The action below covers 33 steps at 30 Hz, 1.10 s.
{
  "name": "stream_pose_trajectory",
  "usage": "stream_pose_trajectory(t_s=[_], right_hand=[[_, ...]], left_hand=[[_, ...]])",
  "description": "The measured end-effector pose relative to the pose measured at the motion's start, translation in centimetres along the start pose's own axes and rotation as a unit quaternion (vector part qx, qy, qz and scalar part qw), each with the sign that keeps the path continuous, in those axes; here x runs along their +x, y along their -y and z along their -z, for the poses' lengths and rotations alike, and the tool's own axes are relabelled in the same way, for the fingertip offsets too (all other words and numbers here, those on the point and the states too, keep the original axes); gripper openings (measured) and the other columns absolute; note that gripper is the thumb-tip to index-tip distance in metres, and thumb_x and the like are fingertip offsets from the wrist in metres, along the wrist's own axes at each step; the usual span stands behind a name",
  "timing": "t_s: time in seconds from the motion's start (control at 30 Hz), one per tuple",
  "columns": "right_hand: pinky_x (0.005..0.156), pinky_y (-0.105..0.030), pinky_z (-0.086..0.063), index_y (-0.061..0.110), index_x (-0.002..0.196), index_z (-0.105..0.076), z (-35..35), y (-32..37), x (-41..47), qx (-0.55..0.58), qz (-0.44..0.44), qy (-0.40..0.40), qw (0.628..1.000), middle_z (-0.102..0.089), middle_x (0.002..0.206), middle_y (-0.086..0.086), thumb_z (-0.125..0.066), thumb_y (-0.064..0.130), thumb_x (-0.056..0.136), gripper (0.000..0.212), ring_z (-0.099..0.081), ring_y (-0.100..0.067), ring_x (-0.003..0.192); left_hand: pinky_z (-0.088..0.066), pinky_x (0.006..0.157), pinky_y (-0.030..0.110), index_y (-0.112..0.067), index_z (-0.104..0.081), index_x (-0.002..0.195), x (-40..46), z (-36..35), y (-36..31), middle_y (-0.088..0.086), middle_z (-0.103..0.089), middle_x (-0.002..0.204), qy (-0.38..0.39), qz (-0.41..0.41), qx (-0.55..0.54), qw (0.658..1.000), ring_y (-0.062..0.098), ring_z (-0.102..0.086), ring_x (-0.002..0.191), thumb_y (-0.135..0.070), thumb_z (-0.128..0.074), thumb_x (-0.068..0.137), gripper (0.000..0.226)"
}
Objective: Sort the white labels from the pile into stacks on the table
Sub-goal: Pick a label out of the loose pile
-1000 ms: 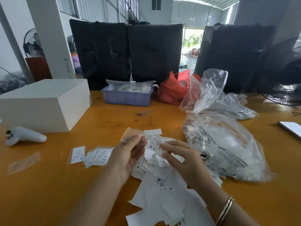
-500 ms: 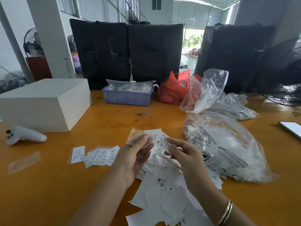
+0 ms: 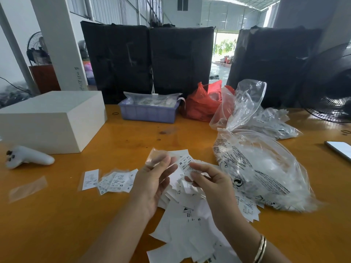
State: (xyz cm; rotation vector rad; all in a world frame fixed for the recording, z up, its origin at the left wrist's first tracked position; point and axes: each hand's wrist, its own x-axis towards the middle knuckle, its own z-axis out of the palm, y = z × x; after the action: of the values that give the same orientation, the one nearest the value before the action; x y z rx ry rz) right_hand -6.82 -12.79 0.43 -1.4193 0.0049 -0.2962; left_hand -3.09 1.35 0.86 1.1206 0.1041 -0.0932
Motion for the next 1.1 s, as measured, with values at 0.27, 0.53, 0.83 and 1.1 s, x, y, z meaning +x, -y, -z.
stream_pose_trajectory(t_s=[0.27,0.53,0.83,1.1], right_hand=[[0.068,-0.015,-0.054,0.025,0.088,-0.074,-0.2,0.1,-0.1,-0.018,0.014,0.01,1.0,-0.074,0.089,0.013,-0.065,-0.001,0.086,0.027,-0.072,-0.009,0.077],[0.065,-0.014,-0.051,0.031,0.085,-0.073,-0.1,0.0,-0.1,-0.09,0.052,0.023,0.994,-0.074,0.083,0.009,-0.066,-0.001,0.085,0.033,-0.07,-0.004,0.072],[0.069,-0.018,-0.053,0.028,0.085,-0.073,0.5,0.0,0.2,-0.138,0.092,0.049,0.985,-0.073,0.084,0.006,-0.061,-0.004,0.087,0.034,-0.07,-0.008,0.074],[0.071,-0.021,-0.056,0.03,0.079,-0.078,0.9,0.2,0.4,-0.034,0.006,0.045,0.998,-0.075,0.087,0.007,-0.06,0.0,0.089,0.036,-0.072,-0.016,0.077]], left_hand=[[-0.048,0.057,0.017,-0.031,-0.078,0.075,0.0,0.0,-0.1,-0.007,-0.076,0.089,0.0,-0.012,-0.001,1.0,0.001,-0.071,0.076,-0.031,-0.074,0.062,0.014],[-0.05,0.056,0.014,-0.028,-0.077,0.092,-0.2,0.2,0.1,-0.006,-0.076,0.092,0.013,-0.022,0.04,0.999,0.001,-0.07,0.075,-0.036,-0.074,0.065,0.028],[-0.049,0.066,0.021,-0.036,-0.075,0.084,-0.5,-0.1,0.2,-0.005,-0.075,0.088,0.004,-0.03,0.073,0.997,0.003,-0.07,0.076,-0.04,-0.076,0.061,0.024],[-0.047,0.066,0.021,-0.036,-0.076,0.085,-0.5,-0.2,0.3,-0.006,-0.073,0.076,0.059,-0.015,0.099,0.993,0.002,-0.068,0.072,-0.037,-0.075,0.058,0.027]])
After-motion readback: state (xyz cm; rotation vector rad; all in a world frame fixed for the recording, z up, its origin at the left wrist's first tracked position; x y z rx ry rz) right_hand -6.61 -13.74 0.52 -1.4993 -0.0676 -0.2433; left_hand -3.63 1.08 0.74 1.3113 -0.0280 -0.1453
